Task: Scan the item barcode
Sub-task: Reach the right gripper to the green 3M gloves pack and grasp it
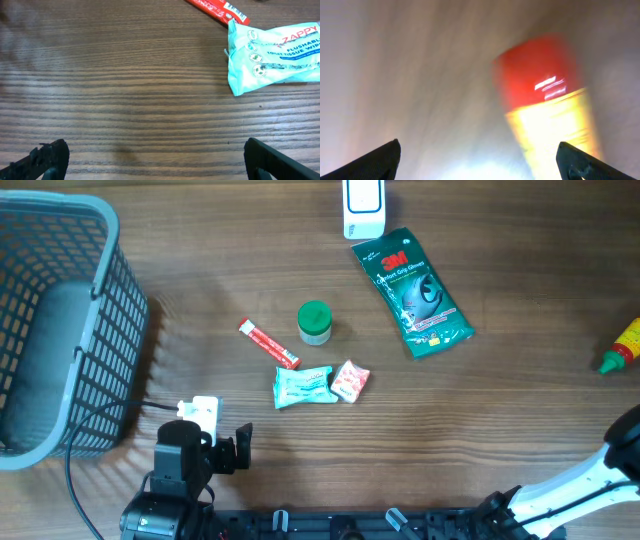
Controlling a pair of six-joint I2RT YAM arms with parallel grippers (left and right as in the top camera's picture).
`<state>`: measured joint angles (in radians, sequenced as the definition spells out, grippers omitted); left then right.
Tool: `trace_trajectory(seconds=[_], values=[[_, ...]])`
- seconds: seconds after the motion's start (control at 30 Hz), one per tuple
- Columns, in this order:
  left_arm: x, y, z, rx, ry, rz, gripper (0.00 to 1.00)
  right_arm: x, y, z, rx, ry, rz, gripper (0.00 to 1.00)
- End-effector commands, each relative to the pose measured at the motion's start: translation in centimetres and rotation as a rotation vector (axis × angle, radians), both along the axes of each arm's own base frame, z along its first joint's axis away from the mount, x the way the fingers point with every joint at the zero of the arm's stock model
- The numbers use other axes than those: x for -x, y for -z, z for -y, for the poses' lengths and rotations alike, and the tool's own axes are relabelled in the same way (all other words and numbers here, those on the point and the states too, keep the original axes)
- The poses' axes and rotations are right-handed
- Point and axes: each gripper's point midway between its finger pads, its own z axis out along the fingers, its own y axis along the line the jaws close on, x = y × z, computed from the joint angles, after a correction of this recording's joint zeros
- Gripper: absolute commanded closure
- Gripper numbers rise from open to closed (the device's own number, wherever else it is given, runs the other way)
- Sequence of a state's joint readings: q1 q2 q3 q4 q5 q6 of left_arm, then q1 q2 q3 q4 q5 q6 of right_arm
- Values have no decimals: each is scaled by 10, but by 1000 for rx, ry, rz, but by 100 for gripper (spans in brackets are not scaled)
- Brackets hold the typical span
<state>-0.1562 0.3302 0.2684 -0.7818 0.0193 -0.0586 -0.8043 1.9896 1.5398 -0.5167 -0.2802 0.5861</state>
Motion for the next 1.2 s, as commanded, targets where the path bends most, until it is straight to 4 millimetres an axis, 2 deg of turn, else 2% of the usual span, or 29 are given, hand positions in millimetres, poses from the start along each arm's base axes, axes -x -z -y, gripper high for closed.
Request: trace_trajectory(seconds=[0.0,0.1,0.27,0.33,0.37,0.5,0.53,0.6,0.7,0.8,0.9,0.97,1.03,1.17], values=[[0,0,-1,-5,-3,3,0,-52,-64,-96,-224,-324,298,0],[0,0,-1,-5,-3,3,0,-79,-67,-161,-229,-518,305,0],[0,0,-1,-5,-3,3,0,-110,-49,-283,-84,-809,186,0],[0,0,-1,-5,-3,3,0,-115,-40,-325,28,-900,123,0],[0,0,-1,-5,-3,3,0,-116,-30,-355,150,-959,49,0],[0,0,-1,-5,-3,3,0,-105,-14,-415,449,-1203,-68,0],[0,0,-1,-5,-3,3,0,-101,-9,-425,563,-1255,-118,0],[-1,0,-1,-5,-3,4,0,-98,-5,-431,710,-1234,-188,0],[0,0,-1,-5,-3,3,0,-100,4,-437,813,-1202,-210,0],[0,0,-1,-5,-3,3,0,-102,19,-437,834,-1241,-220,0],[0,0,-1,-5,-3,3,0,-101,44,-435,829,-1294,-269,0],[0,0,-1,-5,-3,3,0,-94,64,-449,789,-1408,-274,0],[0,0,-1,-5,-3,3,0,-87,76,-457,772,-1459,-290,0],[0,0,-1,-5,-3,3,0,-78,88,-464,751,-1486,-327,0]])
